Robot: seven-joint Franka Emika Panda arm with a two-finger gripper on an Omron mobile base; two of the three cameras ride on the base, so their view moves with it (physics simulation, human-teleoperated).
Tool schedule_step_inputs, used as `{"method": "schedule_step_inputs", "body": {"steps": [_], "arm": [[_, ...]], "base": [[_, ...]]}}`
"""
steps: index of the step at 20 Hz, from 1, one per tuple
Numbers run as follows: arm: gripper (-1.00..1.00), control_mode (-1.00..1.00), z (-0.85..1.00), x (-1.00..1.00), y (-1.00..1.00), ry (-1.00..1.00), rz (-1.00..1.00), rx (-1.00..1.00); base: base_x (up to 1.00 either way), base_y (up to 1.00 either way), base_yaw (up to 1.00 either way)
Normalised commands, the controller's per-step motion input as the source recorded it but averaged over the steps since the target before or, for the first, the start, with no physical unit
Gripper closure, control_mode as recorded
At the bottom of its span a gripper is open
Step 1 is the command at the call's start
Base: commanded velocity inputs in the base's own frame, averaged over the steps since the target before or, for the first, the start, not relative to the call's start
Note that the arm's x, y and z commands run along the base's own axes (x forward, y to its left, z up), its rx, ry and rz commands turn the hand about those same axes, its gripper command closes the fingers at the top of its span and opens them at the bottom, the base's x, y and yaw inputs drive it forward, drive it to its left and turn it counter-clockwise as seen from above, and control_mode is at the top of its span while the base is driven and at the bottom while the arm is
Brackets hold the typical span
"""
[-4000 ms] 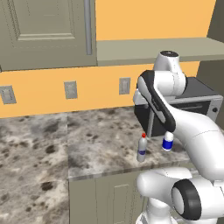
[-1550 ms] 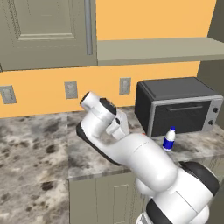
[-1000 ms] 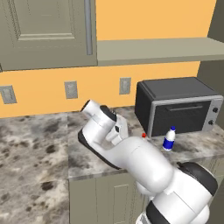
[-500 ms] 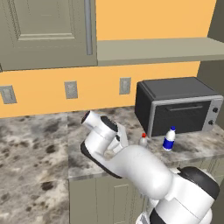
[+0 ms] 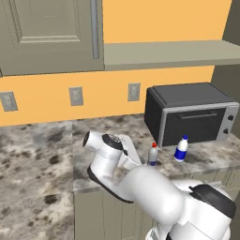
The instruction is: Take the bottled waters from the counter and place them in the freezer to freeze. Close the freezer door after placing the bottles.
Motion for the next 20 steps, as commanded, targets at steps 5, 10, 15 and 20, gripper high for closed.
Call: {"method": "schedule_step_inputs", "body": {"steps": [5,10,15,20], "arm": [[-1.00,-1.00,0.00,0.21,0.00,-0.01,0.13,-0.04],[-1.00,-1.00,-0.16,0.16,-0.05,0.00,0.03,0.00],[-1.00,-1.00,-0.09,-0.01,-0.21,0.00,0.00,0.00],[-1.00,-1.00,-0.03,0.00,-0.23,0.01,0.00,0.00]], "base": [[0.00,0.00,0.00],[0.00,0.00,0.00],[0.00,0.00,0.00],[0.00,0.00,0.00]]}}
